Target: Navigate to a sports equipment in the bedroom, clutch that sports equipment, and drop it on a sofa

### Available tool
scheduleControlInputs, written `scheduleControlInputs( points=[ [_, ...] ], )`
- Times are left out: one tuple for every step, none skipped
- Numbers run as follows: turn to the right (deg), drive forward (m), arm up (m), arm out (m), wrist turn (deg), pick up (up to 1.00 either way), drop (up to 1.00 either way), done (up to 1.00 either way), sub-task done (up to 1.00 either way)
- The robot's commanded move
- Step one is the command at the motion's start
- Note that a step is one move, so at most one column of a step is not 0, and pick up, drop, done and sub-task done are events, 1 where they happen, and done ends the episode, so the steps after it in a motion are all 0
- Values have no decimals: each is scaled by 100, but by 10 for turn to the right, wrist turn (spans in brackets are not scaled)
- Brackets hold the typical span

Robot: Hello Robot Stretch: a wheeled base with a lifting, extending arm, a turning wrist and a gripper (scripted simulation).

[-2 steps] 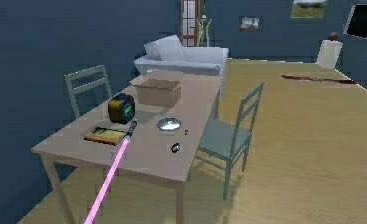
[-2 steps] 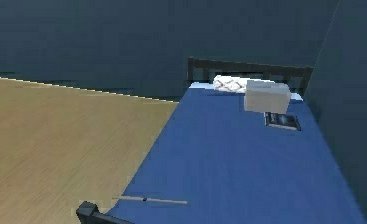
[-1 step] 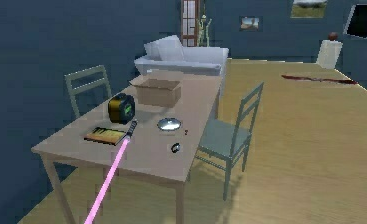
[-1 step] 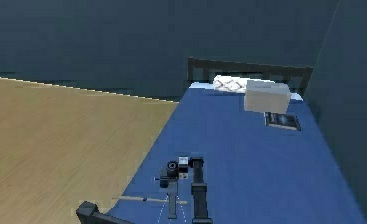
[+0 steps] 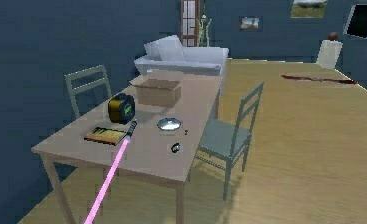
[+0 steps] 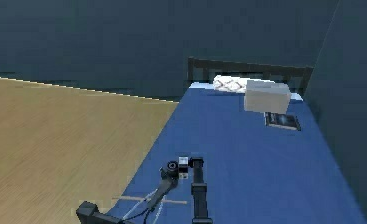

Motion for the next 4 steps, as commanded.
scheduleControlInputs(
  points=[
    [0,0,0,0,450,0,0,0,0],
    [0,0,0,0,450,0,0,0,0],
    [0,0,0,0,450,0,0,0,0],
    [0,0,0,0,90,0,0,0,0]
  ],
)
